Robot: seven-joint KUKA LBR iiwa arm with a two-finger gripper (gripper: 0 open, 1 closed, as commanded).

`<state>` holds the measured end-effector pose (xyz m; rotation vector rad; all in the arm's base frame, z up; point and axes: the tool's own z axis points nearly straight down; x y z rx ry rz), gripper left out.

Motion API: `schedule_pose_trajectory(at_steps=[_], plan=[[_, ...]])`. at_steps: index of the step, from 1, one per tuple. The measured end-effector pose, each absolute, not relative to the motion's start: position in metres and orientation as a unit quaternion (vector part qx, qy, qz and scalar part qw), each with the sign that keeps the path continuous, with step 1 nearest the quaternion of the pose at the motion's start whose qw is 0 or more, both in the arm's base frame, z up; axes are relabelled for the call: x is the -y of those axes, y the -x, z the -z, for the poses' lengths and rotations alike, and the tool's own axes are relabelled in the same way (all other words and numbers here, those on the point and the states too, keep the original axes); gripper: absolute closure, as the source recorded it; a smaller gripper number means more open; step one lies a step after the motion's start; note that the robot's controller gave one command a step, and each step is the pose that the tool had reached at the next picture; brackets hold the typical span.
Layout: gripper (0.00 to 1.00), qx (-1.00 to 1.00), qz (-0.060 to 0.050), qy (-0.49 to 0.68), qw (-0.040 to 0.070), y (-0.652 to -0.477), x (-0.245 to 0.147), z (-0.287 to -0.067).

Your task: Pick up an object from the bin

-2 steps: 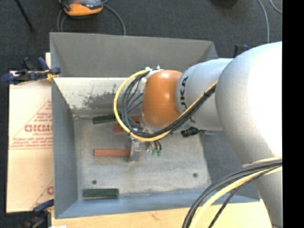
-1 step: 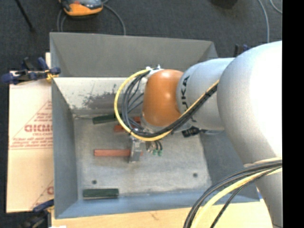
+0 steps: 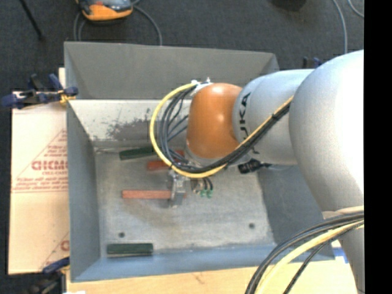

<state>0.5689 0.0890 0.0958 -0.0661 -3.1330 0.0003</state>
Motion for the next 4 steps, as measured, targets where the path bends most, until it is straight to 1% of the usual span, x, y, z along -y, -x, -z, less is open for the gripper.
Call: schedule_pose_trajectory(at_steps=[1,2,4], plan=[[1.00,1.000,0.001,0.021,0.000,-0.571,-0.089,-0.116],[1.00,1.000,0.001,0.021,-0.002,-0.572,-0.089,-0.130],[1.00,1.000,0.001,0.021,0.000,-0.571,-0.089,-0.154]])
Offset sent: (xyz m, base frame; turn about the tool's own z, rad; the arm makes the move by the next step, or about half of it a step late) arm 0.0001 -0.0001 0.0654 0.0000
